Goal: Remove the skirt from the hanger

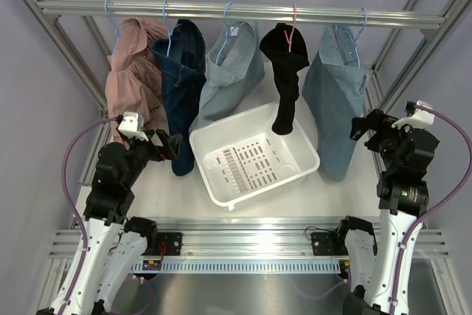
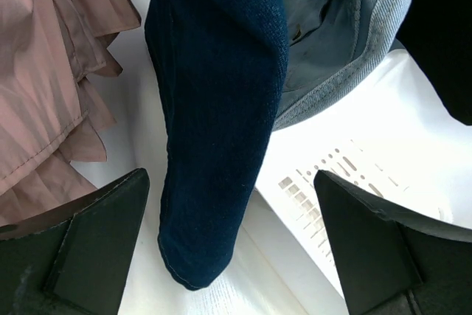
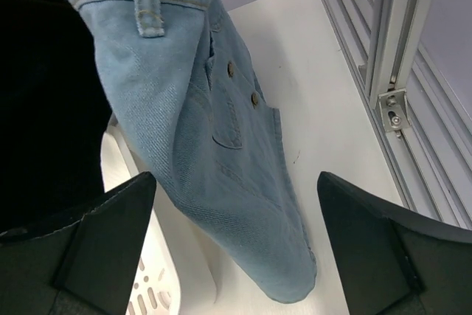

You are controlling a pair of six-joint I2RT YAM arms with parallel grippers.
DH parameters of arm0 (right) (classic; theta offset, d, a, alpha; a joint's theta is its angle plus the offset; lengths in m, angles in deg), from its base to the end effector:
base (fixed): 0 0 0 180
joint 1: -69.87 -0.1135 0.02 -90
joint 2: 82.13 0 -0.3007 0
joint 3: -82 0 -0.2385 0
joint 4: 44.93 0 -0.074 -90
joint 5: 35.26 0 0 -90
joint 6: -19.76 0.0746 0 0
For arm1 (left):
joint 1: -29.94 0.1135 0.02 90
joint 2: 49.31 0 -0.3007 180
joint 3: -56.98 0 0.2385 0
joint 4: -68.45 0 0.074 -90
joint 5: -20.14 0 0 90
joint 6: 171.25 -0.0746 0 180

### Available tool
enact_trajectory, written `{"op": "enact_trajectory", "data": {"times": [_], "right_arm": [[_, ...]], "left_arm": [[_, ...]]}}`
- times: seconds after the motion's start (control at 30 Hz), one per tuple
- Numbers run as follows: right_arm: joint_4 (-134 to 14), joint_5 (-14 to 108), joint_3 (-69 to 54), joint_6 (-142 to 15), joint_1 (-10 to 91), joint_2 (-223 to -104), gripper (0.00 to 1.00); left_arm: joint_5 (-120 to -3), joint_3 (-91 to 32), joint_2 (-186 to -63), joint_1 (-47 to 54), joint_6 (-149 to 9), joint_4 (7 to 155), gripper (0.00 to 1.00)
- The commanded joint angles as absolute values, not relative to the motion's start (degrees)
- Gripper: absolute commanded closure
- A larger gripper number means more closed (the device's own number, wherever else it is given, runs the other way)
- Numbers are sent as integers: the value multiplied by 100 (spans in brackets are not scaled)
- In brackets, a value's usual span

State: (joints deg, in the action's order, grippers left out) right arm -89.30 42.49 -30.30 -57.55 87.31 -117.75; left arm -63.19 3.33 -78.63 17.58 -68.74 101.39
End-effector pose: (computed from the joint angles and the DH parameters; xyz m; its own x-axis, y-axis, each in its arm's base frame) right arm 0.1204 -0.0212 0.3840 -0.1772 0.2807 -0.9433 0.1374 0.9561 0.2587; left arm 0.1169 -0.0345 0.3368 -0.2131 -0.1735 -0.9615 0.2854 0.9301 -0.2311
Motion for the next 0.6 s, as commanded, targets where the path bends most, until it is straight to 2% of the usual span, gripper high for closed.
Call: {"op": "enact_trajectory", "data": {"times": [0.0,0.23,0.37,0.4,0.43,0.57], "right_arm": [[-9007,3735,-2622,-6074,8763,-11781,1],[-9535,2076,-2261,-7636,8763,-11711,1],[-10658,-48,-1936,-9610,8763,-11816,1],[-11366,-411,-1753,-10069,8763,-11886,1],[-11834,-1102,-1655,-11083,8763,-11948,0],[-11988,-2054,-1627,-10681,8763,-12203,0]], "left_arm": [[-6459,171,-7858,1782,-6746,10085,1],[-6793,-364,-7735,1790,-6684,10859,1],[-6924,-1014,-7963,1790,-6649,11386,1],[-6960,-1381,-8155,1790,-6622,11622,1],[-7134,-1585,-8279,1782,-6605,11729,1],[-7521,-2850,-9043,1799,-6543,12212,1]]}}
